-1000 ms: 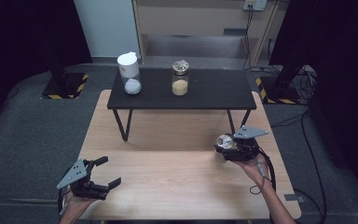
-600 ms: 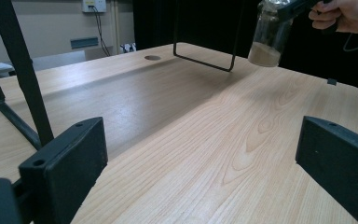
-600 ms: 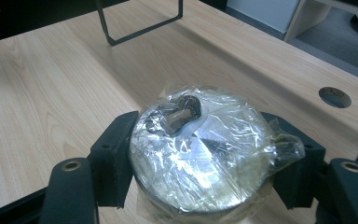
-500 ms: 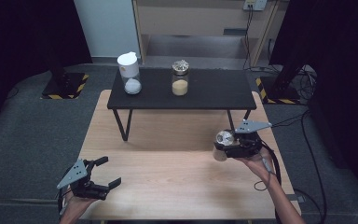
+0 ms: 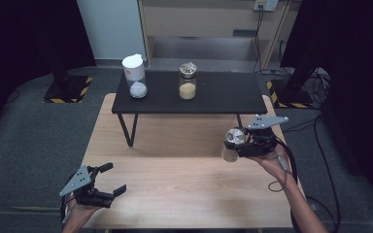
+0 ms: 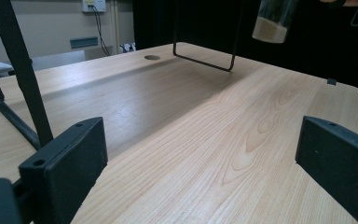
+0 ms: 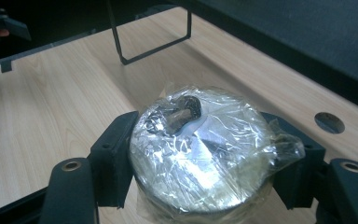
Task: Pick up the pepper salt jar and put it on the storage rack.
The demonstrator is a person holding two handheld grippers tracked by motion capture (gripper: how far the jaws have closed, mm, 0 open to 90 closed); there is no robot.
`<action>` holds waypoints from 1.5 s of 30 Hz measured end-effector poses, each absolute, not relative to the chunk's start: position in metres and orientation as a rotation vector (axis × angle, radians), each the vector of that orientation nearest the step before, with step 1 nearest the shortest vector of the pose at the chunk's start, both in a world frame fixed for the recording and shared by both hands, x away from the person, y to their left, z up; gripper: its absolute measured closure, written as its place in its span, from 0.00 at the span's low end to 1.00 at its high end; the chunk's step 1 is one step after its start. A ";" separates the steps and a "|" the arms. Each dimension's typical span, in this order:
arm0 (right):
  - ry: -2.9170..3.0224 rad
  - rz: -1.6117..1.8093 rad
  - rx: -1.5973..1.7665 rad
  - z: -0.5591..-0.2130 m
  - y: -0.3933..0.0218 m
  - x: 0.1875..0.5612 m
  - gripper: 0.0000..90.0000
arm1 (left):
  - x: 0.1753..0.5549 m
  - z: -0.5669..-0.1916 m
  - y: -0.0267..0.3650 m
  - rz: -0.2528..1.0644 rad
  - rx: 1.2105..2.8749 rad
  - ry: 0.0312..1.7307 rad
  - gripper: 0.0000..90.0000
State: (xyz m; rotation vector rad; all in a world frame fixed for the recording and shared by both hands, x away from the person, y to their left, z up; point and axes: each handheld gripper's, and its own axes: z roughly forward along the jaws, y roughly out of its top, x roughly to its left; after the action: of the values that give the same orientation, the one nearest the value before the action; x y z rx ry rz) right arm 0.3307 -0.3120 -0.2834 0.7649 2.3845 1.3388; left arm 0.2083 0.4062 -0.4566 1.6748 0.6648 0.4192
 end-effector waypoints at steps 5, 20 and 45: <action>2.385 1.345 0.758 -0.270 -0.312 0.333 0.37 | 0.208 -0.457 0.406 0.419 1.674 0.663 0.01; 2.389 1.341 0.816 -0.227 -0.317 0.345 0.38 | 0.208 -0.457 0.406 0.419 1.673 0.664 0.01; 2.347 1.327 0.843 -0.170 -0.307 0.365 0.38 | 0.208 -0.457 0.407 0.416 1.667 0.665 0.01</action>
State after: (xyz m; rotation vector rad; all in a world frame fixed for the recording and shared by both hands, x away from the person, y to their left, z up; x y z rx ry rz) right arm 0.3648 -0.3068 -0.1695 0.8432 2.3468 1.3268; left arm 0.2084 0.4072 -0.4574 1.6673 0.6653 0.4155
